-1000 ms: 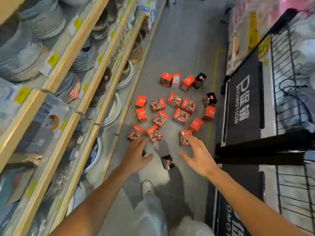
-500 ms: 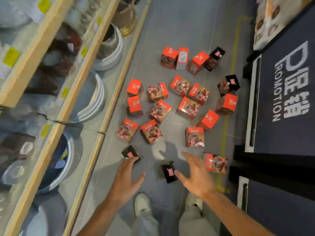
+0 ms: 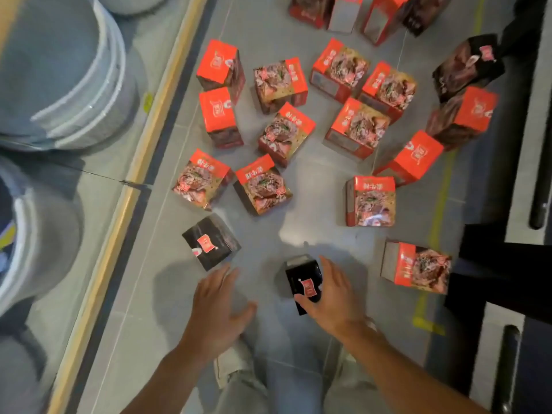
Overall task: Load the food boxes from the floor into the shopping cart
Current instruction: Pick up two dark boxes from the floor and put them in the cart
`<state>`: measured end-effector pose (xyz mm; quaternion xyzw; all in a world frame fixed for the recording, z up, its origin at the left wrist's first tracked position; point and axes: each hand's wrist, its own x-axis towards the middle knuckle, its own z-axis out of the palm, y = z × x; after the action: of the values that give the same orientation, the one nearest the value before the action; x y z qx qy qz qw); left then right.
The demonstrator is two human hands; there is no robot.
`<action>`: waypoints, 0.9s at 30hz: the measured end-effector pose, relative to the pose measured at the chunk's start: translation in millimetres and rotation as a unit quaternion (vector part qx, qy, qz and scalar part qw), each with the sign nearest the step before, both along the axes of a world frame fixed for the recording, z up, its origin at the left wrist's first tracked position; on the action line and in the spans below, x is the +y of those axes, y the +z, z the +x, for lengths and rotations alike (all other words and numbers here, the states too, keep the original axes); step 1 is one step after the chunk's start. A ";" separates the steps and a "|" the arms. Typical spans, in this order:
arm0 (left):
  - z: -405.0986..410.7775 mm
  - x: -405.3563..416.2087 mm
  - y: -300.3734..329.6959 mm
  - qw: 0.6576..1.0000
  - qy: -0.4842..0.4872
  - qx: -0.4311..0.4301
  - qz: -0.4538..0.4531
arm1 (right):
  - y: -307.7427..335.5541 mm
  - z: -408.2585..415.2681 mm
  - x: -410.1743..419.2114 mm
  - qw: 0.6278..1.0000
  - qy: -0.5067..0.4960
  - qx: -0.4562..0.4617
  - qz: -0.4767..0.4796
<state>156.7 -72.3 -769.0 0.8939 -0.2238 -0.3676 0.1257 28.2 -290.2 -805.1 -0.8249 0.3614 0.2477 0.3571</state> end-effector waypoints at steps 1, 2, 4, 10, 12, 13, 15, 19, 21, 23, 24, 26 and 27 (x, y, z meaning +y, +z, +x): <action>-0.9 3.4 -8.5 1.000 -0.002 0.001 -0.002 | -11.5 0.8 5.1 1.000 -0.016 0.008 0.000; -1.6 6.6 -15.6 1.000 -0.003 -0.002 -0.007 | -21.5 1.9 10.4 0.999 -0.035 0.016 0.004; -2.0 10.8 -24.3 1.000 0.015 0.005 -0.014 | -37.8 6.1 20.7 0.996 -0.080 0.036 0.023; 5.8 25.2 -22.3 0.998 0.052 0.027 -0.023 | -51.7 11.5 34.2 0.984 -0.167 0.057 0.004; 15.0 29.5 -16.6 0.998 0.053 0.040 -0.010 | -43.4 14.1 31.7 0.989 -0.135 0.063 -0.002; 21.0 30.4 -13.4 0.997 0.058 0.044 -0.004 | -37.3 16.4 29.2 0.991 -0.119 0.067 -0.002; 33.8 30.7 -8.0 0.995 0.089 0.048 -0.001 | -20.3 24.7 22.6 0.994 -0.086 0.066 -0.002; 62.8 12.6 -3.3 0.972 0.222 0.072 0.024 | 11.4 49.7 3.8 0.998 -0.011 0.053 -0.011; 76.4 3.0 -13.1 0.949 0.305 0.080 0.015 | 21.8 62.6 -3.8 0.999 0.017 0.043 -0.019; 88.9 -8.8 -27.6 0.920 0.385 0.079 0.013 | 26.3 73.1 -9.7 0.998 0.044 0.032 -0.028; 94.1 -15.0 -36.2 0.903 0.422 0.083 0.017 | 28.0 77.7 -12.2 0.998 0.056 0.026 -0.032; 103.5 -29.5 -51.9 0.874 0.477 0.091 0.036 | 26.1 84.0 -17.1 0.996 0.076 0.011 -0.040; 107.1 -35.5 -60.1 0.862 0.497 0.089 0.044 | 23.5 86.1 -18.7 0.996 0.083 0.005 -0.038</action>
<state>263.8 -107.8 -829.1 0.8546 0.2784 -0.3441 0.2716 114.3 -308.9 -781.6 -0.8637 0.3030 0.2668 0.3016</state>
